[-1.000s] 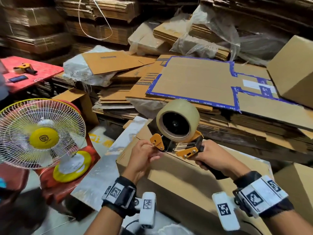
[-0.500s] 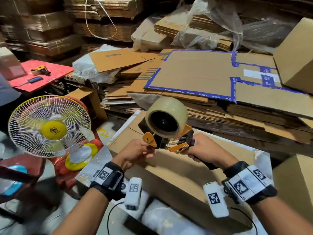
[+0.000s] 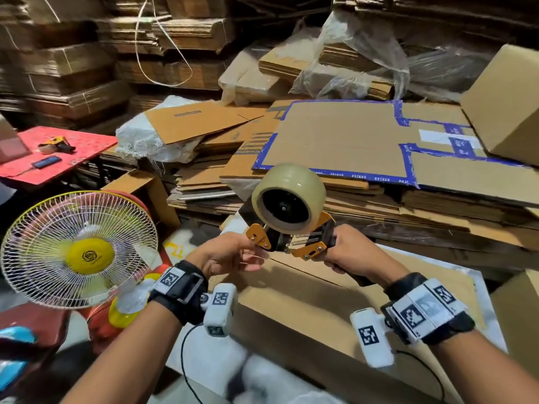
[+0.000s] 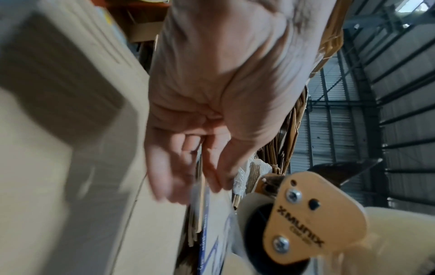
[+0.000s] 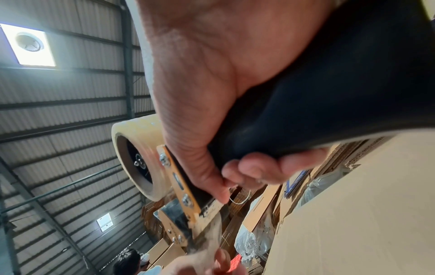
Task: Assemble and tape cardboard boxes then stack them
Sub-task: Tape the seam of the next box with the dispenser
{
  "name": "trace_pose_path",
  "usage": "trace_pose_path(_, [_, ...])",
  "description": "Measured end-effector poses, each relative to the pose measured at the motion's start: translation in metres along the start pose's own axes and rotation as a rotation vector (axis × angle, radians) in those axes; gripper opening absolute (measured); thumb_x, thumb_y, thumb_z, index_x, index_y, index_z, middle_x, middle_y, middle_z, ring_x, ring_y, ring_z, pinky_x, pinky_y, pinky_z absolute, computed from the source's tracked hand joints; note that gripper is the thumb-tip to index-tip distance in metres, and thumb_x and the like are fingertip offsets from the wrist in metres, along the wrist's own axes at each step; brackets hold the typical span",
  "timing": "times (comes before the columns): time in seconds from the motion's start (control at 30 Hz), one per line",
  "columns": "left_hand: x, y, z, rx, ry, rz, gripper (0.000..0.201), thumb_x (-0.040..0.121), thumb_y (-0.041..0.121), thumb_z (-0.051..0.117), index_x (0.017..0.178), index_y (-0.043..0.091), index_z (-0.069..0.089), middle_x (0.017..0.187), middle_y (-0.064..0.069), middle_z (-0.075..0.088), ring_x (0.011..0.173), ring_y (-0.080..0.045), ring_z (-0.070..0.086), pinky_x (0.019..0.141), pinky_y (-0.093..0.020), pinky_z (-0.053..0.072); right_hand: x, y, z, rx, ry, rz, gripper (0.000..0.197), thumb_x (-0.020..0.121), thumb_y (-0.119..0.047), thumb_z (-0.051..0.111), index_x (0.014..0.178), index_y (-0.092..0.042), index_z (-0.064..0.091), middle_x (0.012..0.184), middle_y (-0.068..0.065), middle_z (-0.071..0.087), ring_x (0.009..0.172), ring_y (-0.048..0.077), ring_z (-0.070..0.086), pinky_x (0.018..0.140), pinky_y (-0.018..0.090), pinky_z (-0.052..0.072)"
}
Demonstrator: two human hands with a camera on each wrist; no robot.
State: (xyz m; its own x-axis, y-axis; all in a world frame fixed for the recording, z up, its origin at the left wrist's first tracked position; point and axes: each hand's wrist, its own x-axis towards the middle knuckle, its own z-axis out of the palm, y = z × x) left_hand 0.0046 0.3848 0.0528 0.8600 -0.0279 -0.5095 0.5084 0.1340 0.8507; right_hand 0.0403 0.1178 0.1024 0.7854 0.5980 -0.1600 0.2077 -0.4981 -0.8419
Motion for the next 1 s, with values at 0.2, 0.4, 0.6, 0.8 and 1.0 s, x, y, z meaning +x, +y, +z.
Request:
trace_pose_path(0.2, [0.029,0.003,-0.026,-0.139,0.085,0.083,0.015,0.095,0.002,0.056,0.081,0.008,0.057,0.06,-0.004,0.047,0.054,-0.013,0.049,0.053,-0.027,0.053,0.036,-0.009,0.022,-0.051,0.135,0.079,0.03,0.083,-0.008,0.071,0.057,-0.022,0.064,0.056,0.004,0.057,0.051,0.02,0.047,0.05,0.03,0.039])
trace_pose_path(0.4, [0.04,0.003,-0.054,0.26,0.217,0.468,0.021,0.098,-0.001,0.053,0.078,-0.006,0.058,0.053,-0.002,0.047,0.051,-0.013,0.039,0.051,-0.027,0.034,0.061,-0.013,0.037,-0.114,0.125,0.068,0.021,0.085,-0.014,0.073,0.067,-0.022,0.065,0.057,-0.002,0.06,0.051,0.016,0.05,0.053,0.032,0.041])
trace_pose_path(0.6, [0.055,-0.011,-0.105,0.339,0.242,0.584,0.024,0.1,0.014,0.062,0.082,0.002,0.052,0.06,0.003,0.043,0.054,-0.011,0.035,0.051,-0.026,0.03,0.056,-0.009,0.036,-0.191,0.112,0.061,0.046,0.086,-0.016,0.072,0.054,-0.049,0.064,0.047,-0.02,0.055,0.044,0.0,0.045,0.05,0.018,0.033])
trace_pose_path(0.8, [0.077,-0.029,-0.109,0.506,0.231,0.594,0.021,0.102,0.02,0.058,0.083,0.015,0.051,0.063,0.009,0.046,0.054,-0.003,0.039,0.057,-0.026,0.034,0.074,0.034,0.041,-0.394,0.143,0.175,0.018,0.078,-0.024,0.072,0.068,-0.016,0.06,0.064,-0.003,0.063,0.062,0.017,0.056,0.056,0.035,0.044])
trace_pose_path(1.0, [0.087,-0.031,-0.115,0.634,0.257,0.639,0.02,0.102,0.021,0.059,0.083,0.021,0.052,0.073,0.006,0.054,0.063,-0.002,0.047,0.059,-0.017,0.04,0.086,0.057,0.051,-0.438,0.12,0.25,0.02,0.076,-0.037,0.071,0.079,-0.017,0.068,0.074,0.0,0.07,0.07,0.021,0.064,0.063,0.041,0.053])
